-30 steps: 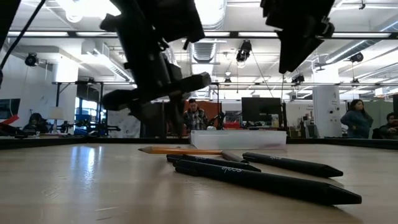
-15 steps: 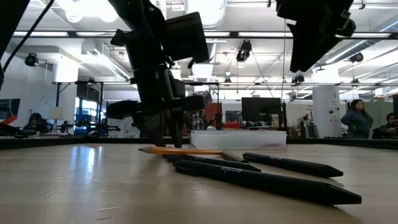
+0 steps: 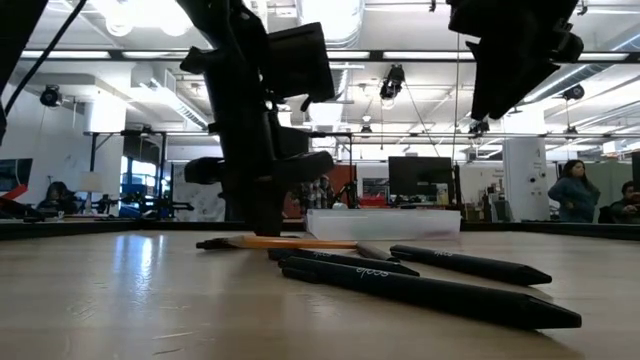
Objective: Pick & place school supplies into a supply box
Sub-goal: Put the black ballpen into the gray supply box
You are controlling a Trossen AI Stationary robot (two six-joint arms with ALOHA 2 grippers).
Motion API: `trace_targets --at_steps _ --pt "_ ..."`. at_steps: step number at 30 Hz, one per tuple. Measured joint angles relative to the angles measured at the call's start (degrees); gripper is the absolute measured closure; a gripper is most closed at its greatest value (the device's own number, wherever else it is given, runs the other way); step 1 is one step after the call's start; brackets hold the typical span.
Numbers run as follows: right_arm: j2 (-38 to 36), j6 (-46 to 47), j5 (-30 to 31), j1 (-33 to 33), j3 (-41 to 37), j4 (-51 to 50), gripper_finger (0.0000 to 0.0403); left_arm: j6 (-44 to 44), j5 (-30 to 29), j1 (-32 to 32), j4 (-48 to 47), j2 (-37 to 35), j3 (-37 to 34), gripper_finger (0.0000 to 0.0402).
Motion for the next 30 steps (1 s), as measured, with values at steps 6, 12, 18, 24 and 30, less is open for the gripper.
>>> trace_targets --at_steps 6,12,18,24,30 --pt "-0.66 5.43 0.18 3.57 0.0 -0.58 0.0209 9.03 0.58 1.48 -6.5 -3.1 5.33 0.0389" --pt "-0.82 11.14 0.68 5.22 -0.01 -6.3 0.0209 25.75 -8.53 2.97 -8.2 -4.93 18.53 0.0391" --pt "-1.22 9.69 0.4 5.25 0.04 -7.34 0.0209 45.98 -7.95 8.66 -7.9 3.96 33.97 0.0391" --pt "-1.8 12.43 -2.4 7.49 0.8 -7.42 0.0209 56.02 -5.49 13.57 -9.13 14.27 45.58 0.0378" --pt "-1.82 17.18 -4.68 12.0 1.06 -7.22 0.0209 57.31 -4.63 14.52 -10.79 18.92 50.12 0.0329"
